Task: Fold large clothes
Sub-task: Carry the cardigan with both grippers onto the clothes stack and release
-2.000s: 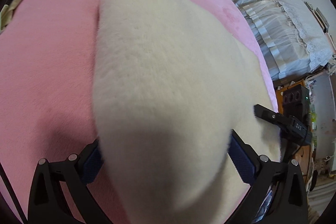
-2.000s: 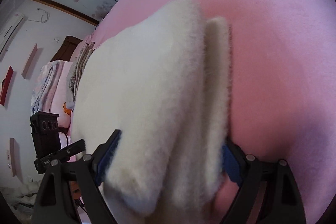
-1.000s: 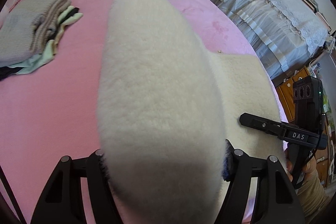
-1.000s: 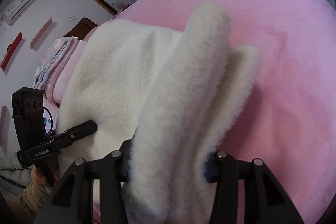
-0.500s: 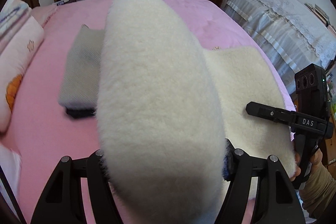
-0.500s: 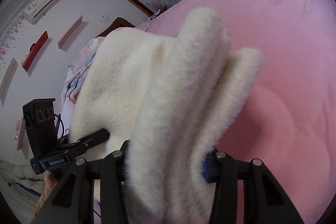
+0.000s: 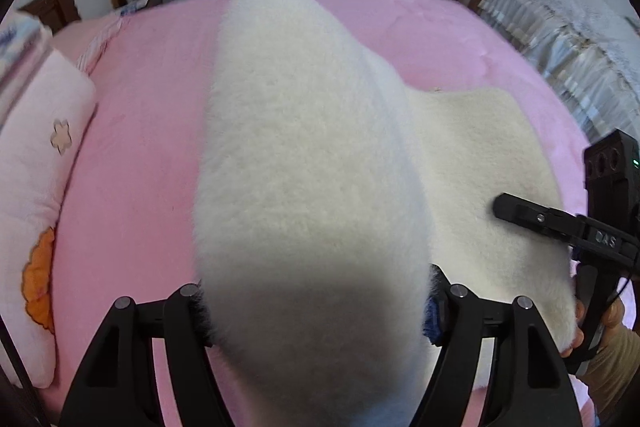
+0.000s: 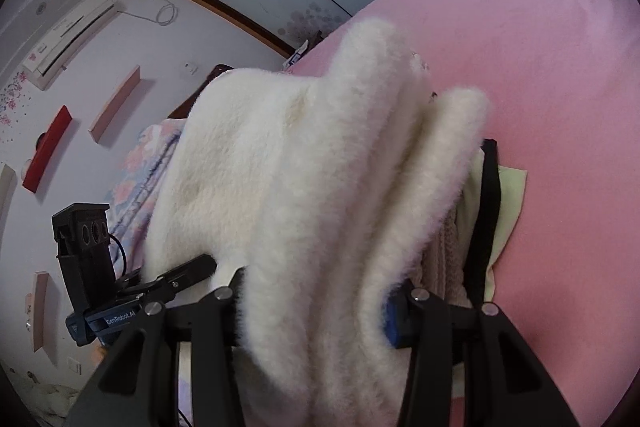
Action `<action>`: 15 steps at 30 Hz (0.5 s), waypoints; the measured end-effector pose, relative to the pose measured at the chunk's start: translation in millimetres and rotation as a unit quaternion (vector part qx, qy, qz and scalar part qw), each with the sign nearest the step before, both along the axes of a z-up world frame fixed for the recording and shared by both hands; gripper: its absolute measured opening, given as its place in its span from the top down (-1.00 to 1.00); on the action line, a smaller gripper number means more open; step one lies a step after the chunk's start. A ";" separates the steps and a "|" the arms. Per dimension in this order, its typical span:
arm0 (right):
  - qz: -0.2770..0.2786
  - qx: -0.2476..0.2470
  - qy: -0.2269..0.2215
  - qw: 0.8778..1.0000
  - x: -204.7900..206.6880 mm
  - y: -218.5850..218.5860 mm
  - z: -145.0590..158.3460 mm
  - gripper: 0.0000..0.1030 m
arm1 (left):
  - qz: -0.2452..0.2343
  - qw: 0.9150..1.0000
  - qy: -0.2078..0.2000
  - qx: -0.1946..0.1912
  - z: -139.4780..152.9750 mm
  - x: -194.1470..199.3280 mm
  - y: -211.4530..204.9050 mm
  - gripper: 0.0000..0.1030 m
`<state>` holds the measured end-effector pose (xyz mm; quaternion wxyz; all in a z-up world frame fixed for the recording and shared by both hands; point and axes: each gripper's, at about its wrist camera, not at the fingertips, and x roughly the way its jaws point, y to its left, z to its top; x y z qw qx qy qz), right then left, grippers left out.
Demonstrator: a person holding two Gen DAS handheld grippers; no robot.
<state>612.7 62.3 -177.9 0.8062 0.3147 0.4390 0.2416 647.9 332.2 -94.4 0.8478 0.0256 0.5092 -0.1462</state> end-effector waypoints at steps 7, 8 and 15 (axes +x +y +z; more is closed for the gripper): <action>-0.002 -0.072 -0.037 0.997 1.9 10.9 -23.9 -0.29 | 0.021 0.998 -0.053 -0.020 -40.6 7.3 27.4 -1.00; 0.001 -0.091 -0.046 0.995 -2.0 12.9 -19.5 -0.30 | 0.021 0.998 -0.058 -0.016 -39.9 4.3 26.7 -1.00; 0.001 -0.122 -0.034 0.992 -44.5 1.1 17.5 -0.34 | 0.042 0.993 -0.093 0.059 -8.8 -40.9 -2.0 -1.00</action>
